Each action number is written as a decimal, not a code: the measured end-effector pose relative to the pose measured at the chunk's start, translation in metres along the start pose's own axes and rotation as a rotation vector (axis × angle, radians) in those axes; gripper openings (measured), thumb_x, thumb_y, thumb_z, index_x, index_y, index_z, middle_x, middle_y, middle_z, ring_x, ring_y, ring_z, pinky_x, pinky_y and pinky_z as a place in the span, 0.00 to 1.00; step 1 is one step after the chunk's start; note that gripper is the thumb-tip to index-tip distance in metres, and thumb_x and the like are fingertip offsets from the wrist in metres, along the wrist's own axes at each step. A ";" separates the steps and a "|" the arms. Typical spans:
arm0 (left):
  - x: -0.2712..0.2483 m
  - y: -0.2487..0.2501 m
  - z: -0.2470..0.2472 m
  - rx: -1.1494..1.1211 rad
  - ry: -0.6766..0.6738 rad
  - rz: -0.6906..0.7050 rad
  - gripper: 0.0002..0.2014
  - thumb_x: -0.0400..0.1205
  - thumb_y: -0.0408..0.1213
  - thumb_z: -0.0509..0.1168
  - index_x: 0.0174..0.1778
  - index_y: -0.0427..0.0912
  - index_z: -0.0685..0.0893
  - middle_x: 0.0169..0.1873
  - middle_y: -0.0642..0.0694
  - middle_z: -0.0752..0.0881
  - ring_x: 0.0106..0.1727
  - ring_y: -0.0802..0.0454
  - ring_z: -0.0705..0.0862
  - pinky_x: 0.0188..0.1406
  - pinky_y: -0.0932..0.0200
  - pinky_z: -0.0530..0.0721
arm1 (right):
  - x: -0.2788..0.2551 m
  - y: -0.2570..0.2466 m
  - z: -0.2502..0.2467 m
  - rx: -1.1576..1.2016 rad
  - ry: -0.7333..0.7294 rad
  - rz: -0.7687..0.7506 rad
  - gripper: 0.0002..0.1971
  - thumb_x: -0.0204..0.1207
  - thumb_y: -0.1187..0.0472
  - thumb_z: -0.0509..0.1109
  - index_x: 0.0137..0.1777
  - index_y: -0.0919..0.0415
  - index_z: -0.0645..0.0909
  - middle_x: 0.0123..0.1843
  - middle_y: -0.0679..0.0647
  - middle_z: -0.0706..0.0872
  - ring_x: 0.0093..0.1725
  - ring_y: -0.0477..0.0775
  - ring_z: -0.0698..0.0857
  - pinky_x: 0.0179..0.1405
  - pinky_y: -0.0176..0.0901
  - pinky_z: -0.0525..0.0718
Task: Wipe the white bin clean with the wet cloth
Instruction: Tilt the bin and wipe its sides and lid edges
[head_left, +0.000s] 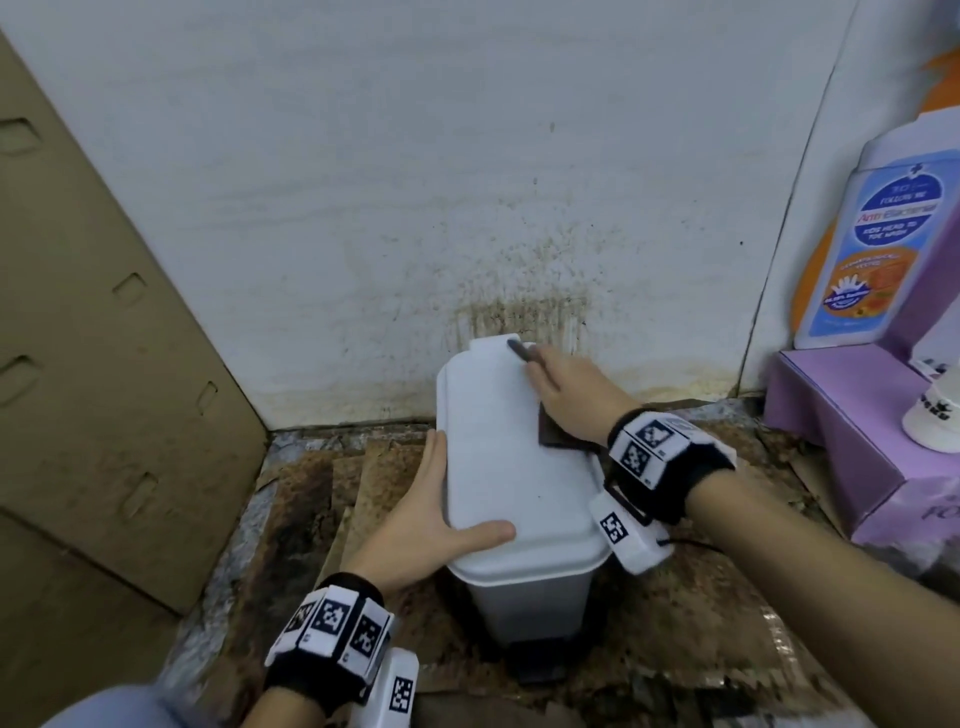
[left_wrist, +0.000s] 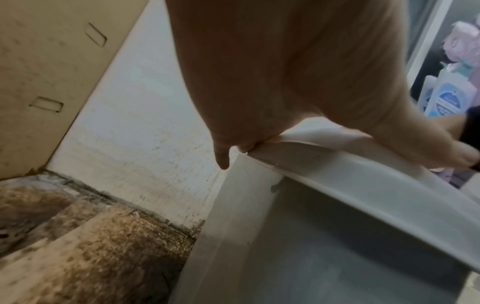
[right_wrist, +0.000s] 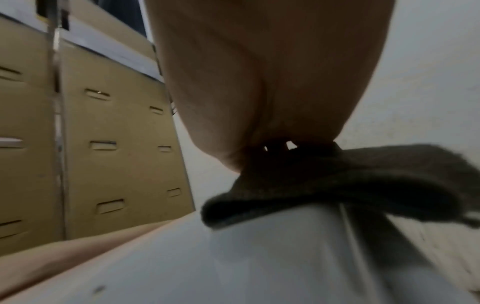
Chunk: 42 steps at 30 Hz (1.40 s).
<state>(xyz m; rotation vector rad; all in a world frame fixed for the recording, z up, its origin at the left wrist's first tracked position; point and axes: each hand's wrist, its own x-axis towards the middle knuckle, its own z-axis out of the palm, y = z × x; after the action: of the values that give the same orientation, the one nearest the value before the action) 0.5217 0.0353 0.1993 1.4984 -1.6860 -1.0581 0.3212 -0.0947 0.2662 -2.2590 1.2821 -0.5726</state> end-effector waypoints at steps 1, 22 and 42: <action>0.000 -0.003 0.000 0.011 -0.011 0.001 0.65 0.68 0.63 0.83 0.89 0.68 0.40 0.87 0.75 0.48 0.87 0.70 0.58 0.87 0.47 0.66 | 0.006 0.000 0.005 -0.127 -0.131 -0.022 0.19 0.91 0.54 0.49 0.73 0.61 0.73 0.66 0.59 0.78 0.64 0.62 0.80 0.60 0.53 0.78; 0.003 -0.015 0.000 0.209 -0.058 -0.040 0.78 0.59 0.75 0.81 0.85 0.64 0.24 0.86 0.67 0.27 0.88 0.65 0.33 0.91 0.41 0.52 | -0.127 -0.024 0.046 -0.477 -0.261 -0.317 0.34 0.87 0.45 0.31 0.89 0.63 0.42 0.91 0.57 0.40 0.89 0.55 0.37 0.86 0.53 0.39; -0.001 -0.015 -0.003 0.236 -0.083 -0.074 0.77 0.58 0.76 0.78 0.83 0.66 0.21 0.83 0.71 0.23 0.85 0.68 0.37 0.87 0.54 0.51 | -0.022 0.000 0.008 -0.499 -0.577 -0.274 0.31 0.92 0.47 0.40 0.88 0.56 0.33 0.90 0.50 0.32 0.88 0.46 0.32 0.86 0.44 0.35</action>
<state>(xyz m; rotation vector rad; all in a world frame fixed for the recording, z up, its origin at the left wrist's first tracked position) 0.5309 0.0354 0.1878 1.6968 -1.8794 -0.9984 0.3154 -0.0744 0.2566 -2.7341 0.8867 0.3540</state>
